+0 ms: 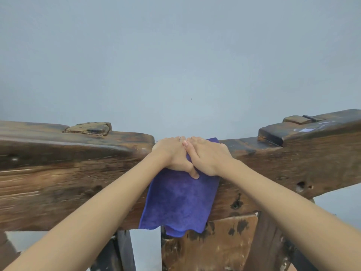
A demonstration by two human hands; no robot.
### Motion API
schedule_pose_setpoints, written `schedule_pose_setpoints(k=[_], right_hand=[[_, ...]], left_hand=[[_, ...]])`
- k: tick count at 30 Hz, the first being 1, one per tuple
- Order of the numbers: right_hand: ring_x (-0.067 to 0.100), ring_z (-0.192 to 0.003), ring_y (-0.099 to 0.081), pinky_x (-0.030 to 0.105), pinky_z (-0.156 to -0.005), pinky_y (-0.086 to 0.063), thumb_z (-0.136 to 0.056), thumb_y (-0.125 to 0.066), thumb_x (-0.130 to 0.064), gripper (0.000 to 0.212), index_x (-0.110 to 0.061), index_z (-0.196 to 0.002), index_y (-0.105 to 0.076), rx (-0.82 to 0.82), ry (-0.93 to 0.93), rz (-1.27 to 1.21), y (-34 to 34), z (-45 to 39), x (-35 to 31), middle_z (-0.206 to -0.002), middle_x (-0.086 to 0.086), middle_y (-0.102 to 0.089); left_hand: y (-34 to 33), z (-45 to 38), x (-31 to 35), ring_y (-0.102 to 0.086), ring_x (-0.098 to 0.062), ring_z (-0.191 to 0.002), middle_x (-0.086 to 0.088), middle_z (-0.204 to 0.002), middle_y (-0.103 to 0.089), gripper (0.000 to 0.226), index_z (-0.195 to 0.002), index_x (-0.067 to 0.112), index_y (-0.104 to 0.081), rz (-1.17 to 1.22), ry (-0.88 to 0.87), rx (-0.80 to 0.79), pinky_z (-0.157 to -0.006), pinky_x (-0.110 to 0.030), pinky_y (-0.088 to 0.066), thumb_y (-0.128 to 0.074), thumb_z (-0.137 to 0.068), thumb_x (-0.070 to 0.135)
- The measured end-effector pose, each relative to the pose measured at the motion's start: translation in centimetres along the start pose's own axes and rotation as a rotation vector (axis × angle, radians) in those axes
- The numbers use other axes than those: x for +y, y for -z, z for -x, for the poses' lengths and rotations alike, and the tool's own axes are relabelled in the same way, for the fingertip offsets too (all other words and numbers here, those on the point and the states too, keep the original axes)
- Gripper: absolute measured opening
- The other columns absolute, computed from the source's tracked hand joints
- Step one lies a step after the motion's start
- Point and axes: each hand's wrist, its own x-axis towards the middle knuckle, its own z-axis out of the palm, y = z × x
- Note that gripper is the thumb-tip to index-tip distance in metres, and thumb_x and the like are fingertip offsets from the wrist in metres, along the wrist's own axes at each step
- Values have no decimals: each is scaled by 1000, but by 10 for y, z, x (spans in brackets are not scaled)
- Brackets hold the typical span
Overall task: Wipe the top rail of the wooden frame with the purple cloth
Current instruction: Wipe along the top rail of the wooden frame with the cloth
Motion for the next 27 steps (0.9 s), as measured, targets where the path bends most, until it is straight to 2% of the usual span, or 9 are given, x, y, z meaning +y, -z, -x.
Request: schedule_pose_setpoints(k=[4, 7, 10, 12, 14, 18, 21, 24, 27], right_hand=[[13, -142, -41, 36, -108, -37, -107, -19, -46, 54, -24, -149, -45, 139, 100, 126, -7, 22, 14, -154, -4, -47], [16, -146, -38, 32, -117, -27, -106, -23, -46, 57, -18, -152, -42, 151, 147, 146, -11, 26, 24, -159, 3, -42], [17, -144, -41, 33, -111, -36, -104, -23, -47, 60, -15, -150, -45, 170, 165, 148, -11, 19, 28, -156, 5, -46], [17, -136, -49, 35, -93, -44, -104, -23, -44, 55, -15, -140, -52, 163, 165, 139, -8, 11, 33, -146, 2, -55], [19, -128, -53, 37, -79, -41, -102, -23, -40, 49, -15, -129, -56, 82, 146, 90, -4, -2, 40, -133, 0, -60], [23, -127, -51, 43, -91, -37, -98, -21, -43, 54, -17, -134, -52, -194, 111, -6, 10, -30, 55, -140, 1, -56], [24, -127, -52, 42, -93, -38, -99, -18, -44, 57, -22, -140, -52, -299, 114, -24, 17, -42, 63, -144, 0, -56], [25, -124, -54, 43, -94, -40, -99, -17, -45, 59, -20, -137, -55, -337, 76, -9, 20, -42, 66, -141, 3, -58], [28, -116, -56, 40, -84, -38, -98, -22, -47, 50, -16, -113, -58, -259, 28, -2, 18, -32, 69, -130, 7, -62]], left_hand=[[-17, 3, 6, -56, -20, -114, 7, -117, -55, 91, -122, 19, -50, -21, 2, 153, -79, -33, -40, -68, -53, 76], [-20, 2, 9, -53, -19, -121, 7, -127, -53, 99, -130, 18, -47, -46, 19, 153, -87, -37, -49, -64, -53, 77], [-15, -4, 14, -45, -18, -136, 5, -149, -44, 118, -147, 16, -37, -62, 39, 81, -104, -43, -47, -64, -51, 80], [-12, -13, 18, -46, -18, -133, 5, -144, -45, 119, -144, 16, -37, -53, 49, 35, -104, -41, -45, -66, -50, 83], [-8, -24, 22, -46, -18, -131, 7, -139, -47, 118, -143, 18, -39, -40, 57, -17, -104, -36, -43, -66, -49, 86], [-3, -48, 26, -53, -15, -120, 13, -130, -55, 114, -140, 28, -45, 124, 84, -113, -97, -27, -41, -75, -43, 82], [0, -62, 28, -61, -14, -115, 13, -123, -64, 104, -130, 27, -55, 259, 85, -182, -104, -34, -48, -84, -42, 75], [3, -63, 34, -66, -10, -108, 16, -115, -70, 88, -121, 34, -60, 293, 64, -207, -104, -35, -49, -85, -46, 72], [4, -54, 44, -58, -13, -121, 15, -127, -64, 101, -128, 32, -53, 155, 118, -146, -117, -42, -32, -73, -44, 86]])
